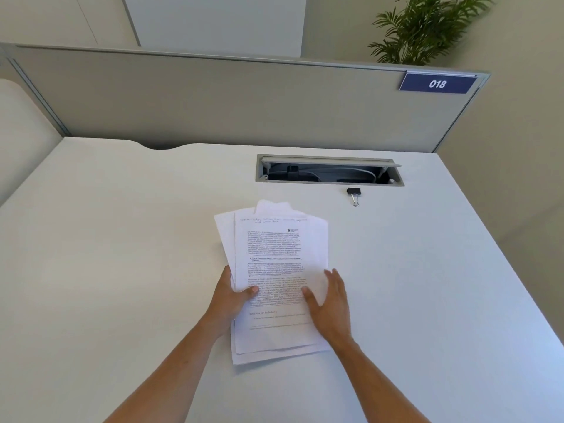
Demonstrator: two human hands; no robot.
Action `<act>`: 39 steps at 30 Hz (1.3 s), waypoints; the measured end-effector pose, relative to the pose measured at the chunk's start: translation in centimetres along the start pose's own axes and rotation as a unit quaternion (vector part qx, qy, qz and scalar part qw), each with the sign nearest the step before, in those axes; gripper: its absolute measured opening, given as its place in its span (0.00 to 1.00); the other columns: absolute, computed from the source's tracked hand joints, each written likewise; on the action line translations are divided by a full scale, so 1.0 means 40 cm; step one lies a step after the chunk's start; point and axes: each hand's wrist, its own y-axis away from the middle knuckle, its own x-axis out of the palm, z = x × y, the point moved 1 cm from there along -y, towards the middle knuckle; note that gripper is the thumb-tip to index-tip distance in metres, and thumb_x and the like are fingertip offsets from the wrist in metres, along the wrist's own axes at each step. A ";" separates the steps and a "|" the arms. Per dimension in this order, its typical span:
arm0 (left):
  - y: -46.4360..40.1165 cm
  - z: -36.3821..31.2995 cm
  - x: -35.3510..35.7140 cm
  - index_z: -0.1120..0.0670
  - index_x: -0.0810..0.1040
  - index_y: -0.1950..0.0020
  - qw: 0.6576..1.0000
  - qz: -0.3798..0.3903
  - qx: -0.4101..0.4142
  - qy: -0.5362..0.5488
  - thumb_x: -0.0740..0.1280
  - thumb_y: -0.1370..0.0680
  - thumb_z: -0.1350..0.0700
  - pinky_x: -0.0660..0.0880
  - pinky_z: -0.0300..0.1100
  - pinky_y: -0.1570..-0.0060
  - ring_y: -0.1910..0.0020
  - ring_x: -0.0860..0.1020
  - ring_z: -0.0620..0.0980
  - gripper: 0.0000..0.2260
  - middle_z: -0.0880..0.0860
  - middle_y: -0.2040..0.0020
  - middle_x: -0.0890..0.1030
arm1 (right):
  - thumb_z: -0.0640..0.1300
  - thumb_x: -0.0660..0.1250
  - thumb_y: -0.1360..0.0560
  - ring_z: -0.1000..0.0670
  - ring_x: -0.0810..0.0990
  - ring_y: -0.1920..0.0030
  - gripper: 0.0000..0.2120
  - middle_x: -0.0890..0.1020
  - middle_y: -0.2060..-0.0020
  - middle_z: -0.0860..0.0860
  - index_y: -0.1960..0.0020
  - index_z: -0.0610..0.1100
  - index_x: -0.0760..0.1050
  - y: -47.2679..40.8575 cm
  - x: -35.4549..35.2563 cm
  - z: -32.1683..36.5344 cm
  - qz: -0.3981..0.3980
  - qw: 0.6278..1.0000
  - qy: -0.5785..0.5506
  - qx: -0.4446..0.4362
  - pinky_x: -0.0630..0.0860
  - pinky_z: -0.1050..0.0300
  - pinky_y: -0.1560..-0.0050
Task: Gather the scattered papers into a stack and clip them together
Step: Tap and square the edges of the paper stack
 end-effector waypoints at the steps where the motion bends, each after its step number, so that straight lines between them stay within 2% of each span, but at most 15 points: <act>1: 0.003 -0.010 -0.004 0.47 0.70 0.35 1.000 0.013 0.015 -0.001 0.75 0.29 0.65 0.73 0.53 0.35 0.39 0.78 0.49 0.27 0.47 0.39 0.80 | 0.55 0.68 0.24 0.47 0.64 0.25 0.34 0.64 0.24 0.46 0.24 0.43 0.60 -0.013 -0.013 -0.002 -0.012 0.998 -0.057 0.027 0.62 0.55 0.28; 4: 0.017 -0.057 -0.009 0.48 0.70 0.33 0.996 0.053 0.068 -0.013 0.74 0.28 0.65 0.74 0.52 0.35 0.38 0.79 0.47 0.28 0.47 0.38 0.81 | 0.48 0.72 0.25 0.56 0.79 0.40 0.25 0.77 0.35 0.51 0.31 0.51 0.67 -0.054 -0.060 0.008 0.010 0.965 -0.255 0.068 0.76 0.61 0.43; 6: 0.025 -0.092 -0.009 0.50 0.69 0.30 0.991 0.071 0.106 -0.029 0.74 0.27 0.65 0.73 0.49 0.36 0.36 0.78 0.48 0.29 0.48 0.36 0.79 | 0.41 0.72 0.24 0.56 0.81 0.44 0.25 0.78 0.36 0.50 0.31 0.48 0.66 -0.084 -0.090 0.013 0.038 0.929 -0.358 0.084 0.79 0.61 0.50; 9: 0.031 -0.142 -0.008 0.52 0.68 0.29 0.985 0.075 0.145 -0.055 0.74 0.27 0.64 0.73 0.48 0.35 0.36 0.77 0.48 0.29 0.49 0.35 0.79 | 0.33 0.70 0.25 0.45 0.82 0.44 0.28 0.80 0.38 0.42 0.29 0.41 0.65 -0.127 -0.129 0.025 0.075 0.889 -0.442 0.099 0.81 0.53 0.49; 12: 0.032 -0.194 -0.005 0.53 0.70 0.31 0.980 0.070 0.173 -0.067 0.73 0.27 0.65 0.75 0.46 0.37 0.38 0.79 0.46 0.26 0.50 0.37 0.80 | 0.29 0.70 0.28 0.40 0.82 0.42 0.26 0.81 0.39 0.39 0.32 0.37 0.69 -0.149 -0.168 0.061 0.076 0.868 -0.489 0.054 0.82 0.49 0.46; 16: 0.040 -0.260 0.004 0.50 0.71 0.33 0.973 0.054 0.217 -0.059 0.72 0.27 0.68 0.75 0.40 0.39 0.38 0.79 0.45 0.26 0.49 0.38 0.80 | 0.28 0.69 0.28 0.39 0.81 0.40 0.22 0.82 0.41 0.39 0.35 0.34 0.74 -0.158 -0.227 0.126 0.074 0.872 -0.483 -0.028 0.79 0.45 0.42; 22: 0.042 -0.350 0.007 0.55 0.72 0.32 0.962 0.026 0.264 -0.065 0.73 0.26 0.64 0.76 0.47 0.39 0.40 0.79 0.46 0.24 0.49 0.39 0.81 | 0.31 0.74 0.30 0.45 0.84 0.48 0.18 0.85 0.48 0.45 0.41 0.33 0.76 -0.144 -0.311 0.232 -0.045 0.894 -0.429 -0.118 0.80 0.54 0.50; 24: 0.044 -0.377 0.004 0.57 0.72 0.33 0.957 0.014 0.283 -0.060 0.74 0.27 0.64 0.75 0.43 0.39 0.39 0.79 0.45 0.24 0.49 0.39 0.81 | 0.35 0.74 0.31 0.44 0.84 0.48 0.19 0.84 0.48 0.43 0.42 0.33 0.76 -0.138 -0.327 0.252 -0.063 0.885 -0.434 -0.156 0.80 0.52 0.48; 26: 0.044 -0.393 0.003 0.57 0.71 0.33 0.955 0.005 0.293 -0.053 0.76 0.29 0.63 0.75 0.40 0.40 0.39 0.79 0.45 0.26 0.50 0.39 0.81 | 0.36 0.74 0.31 0.43 0.83 0.44 0.21 0.83 0.45 0.42 0.40 0.34 0.74 -0.131 -0.337 0.260 -0.048 0.887 -0.422 -0.179 0.80 0.51 0.45; 29: 0.040 -0.384 0.009 0.56 0.70 0.34 0.958 -0.012 0.284 -0.042 0.78 0.32 0.63 0.76 0.43 0.41 0.40 0.79 0.47 0.30 0.52 0.40 0.80 | 0.35 0.75 0.32 0.46 0.80 0.39 0.27 0.81 0.40 0.45 0.35 0.41 0.71 -0.127 -0.308 0.243 -0.001 0.919 -0.356 -0.167 0.79 0.51 0.41; 31: 0.039 -0.362 0.021 0.56 0.71 0.35 0.962 -0.026 0.269 -0.032 0.79 0.32 0.63 0.77 0.47 0.41 0.41 0.79 0.48 0.29 0.53 0.41 0.80 | 0.36 0.74 0.35 0.48 0.80 0.39 0.30 0.80 0.41 0.46 0.34 0.44 0.71 -0.121 -0.269 0.227 0.005 0.940 -0.313 -0.134 0.79 0.46 0.40; 33: 0.039 -0.344 0.035 0.55 0.71 0.36 0.964 -0.045 0.260 -0.024 0.78 0.32 0.62 0.78 0.47 0.42 0.41 0.79 0.49 0.28 0.53 0.42 0.80 | 0.34 0.70 0.36 0.49 0.80 0.41 0.29 0.80 0.43 0.47 0.36 0.46 0.71 -0.114 -0.236 0.219 -0.007 0.945 -0.303 -0.122 0.80 0.45 0.42; 37: 0.044 -0.339 0.056 0.54 0.72 0.37 0.963 -0.075 0.258 -0.024 0.75 0.28 0.64 0.79 0.42 0.47 0.43 0.79 0.52 0.22 0.53 0.43 0.80 | 0.32 0.66 0.34 0.56 0.80 0.48 0.25 0.81 0.48 0.51 0.41 0.50 0.73 -0.104 -0.213 0.237 -0.047 0.947 -0.294 -0.120 0.80 0.59 0.52; 39: 0.045 -0.347 0.061 0.55 0.74 0.37 0.961 -0.085 0.261 -0.034 0.73 0.27 0.63 0.78 0.38 0.50 0.44 0.79 0.52 0.20 0.53 0.44 0.80 | 0.30 0.67 0.32 0.56 0.80 0.48 0.23 0.81 0.48 0.50 0.40 0.47 0.73 -0.103 -0.214 0.242 -0.053 0.946 -0.296 -0.122 0.79 0.62 0.54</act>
